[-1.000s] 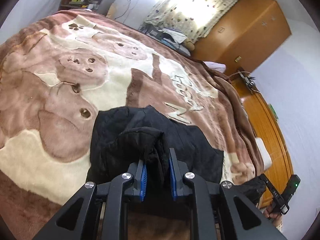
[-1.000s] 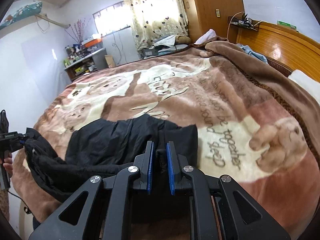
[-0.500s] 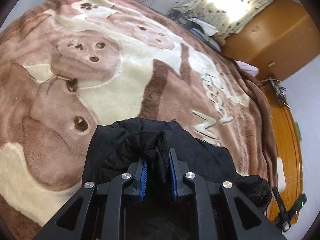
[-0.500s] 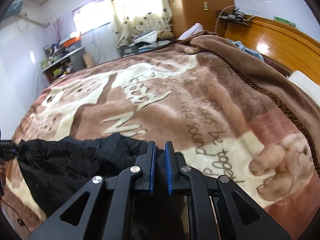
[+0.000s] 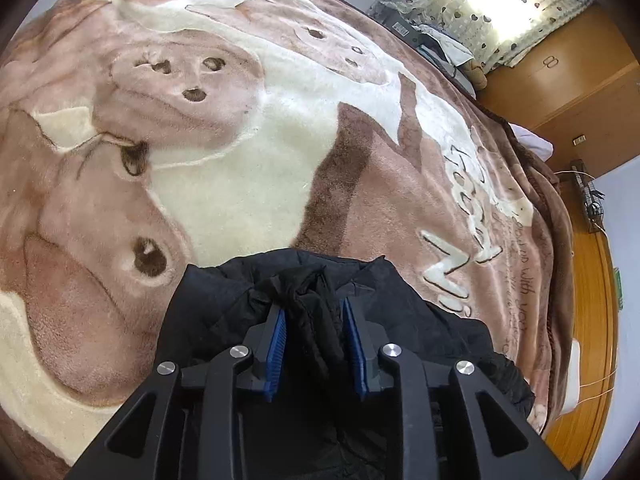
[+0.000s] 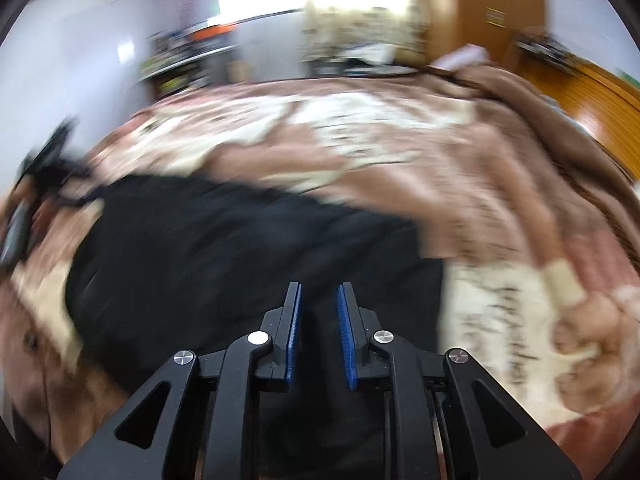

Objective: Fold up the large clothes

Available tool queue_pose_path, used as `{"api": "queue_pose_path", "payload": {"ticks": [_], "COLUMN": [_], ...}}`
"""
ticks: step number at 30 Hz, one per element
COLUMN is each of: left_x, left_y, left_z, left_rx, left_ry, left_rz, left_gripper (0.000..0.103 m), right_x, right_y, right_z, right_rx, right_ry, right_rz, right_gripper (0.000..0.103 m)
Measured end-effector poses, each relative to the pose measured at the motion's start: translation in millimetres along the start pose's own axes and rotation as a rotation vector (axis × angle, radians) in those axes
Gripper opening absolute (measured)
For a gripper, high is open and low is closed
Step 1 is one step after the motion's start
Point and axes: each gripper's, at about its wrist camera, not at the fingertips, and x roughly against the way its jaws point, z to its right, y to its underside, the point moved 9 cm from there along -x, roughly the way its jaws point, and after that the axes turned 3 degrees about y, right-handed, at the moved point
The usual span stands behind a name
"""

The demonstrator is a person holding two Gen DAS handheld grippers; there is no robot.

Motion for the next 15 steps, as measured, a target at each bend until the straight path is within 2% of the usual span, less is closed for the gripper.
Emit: {"api": "queue_pose_path", "payload": {"ticks": [2,4,5,6,7,8,9,12,15], "left_x": [-2,-3,-3,-1,3,8,13,24,37], "left_y": [-1,-3,-3,-4,-6,-8,-9,-5,6], "left_z": [1,2,2,3,4,4,5,11,17], "left_rx": [0.0,-0.005,-0.007,-0.016,-0.028,-0.043,-0.052,-0.093,-0.187], "left_ry": [-0.006,-0.018,-0.02,-0.021,-0.029,-0.041,-0.043,0.01,-0.018], "left_rz": [-0.003,-0.006,-0.006,0.003,0.019,0.044,0.058,0.053,0.074], "left_gripper": [0.029,0.03,0.034,0.044,0.052,0.067,0.071,0.071,0.075], "right_x": [-2,-7,-13,-21,-35,-46,-54,-79,-95], "right_y": [11,18,20,20,18,15,13,2,-6], "right_z": [-42,-76,-88,-97,-101,-101,-101,-96,-90], "right_rx": [0.1,0.141,0.163,0.192,0.222,0.219,0.201,0.106,0.063], "right_ry": [-0.056,-0.126,-0.142,-0.133,-0.06,-0.037,-0.039,-0.047,-0.041], "right_rz": [0.005,-0.002,-0.016,-0.034,-0.055,-0.067,-0.082,-0.134,-0.161], "right_gripper": [0.029,0.03,0.031,0.032,0.032,0.032,0.032,0.032,0.032]}}
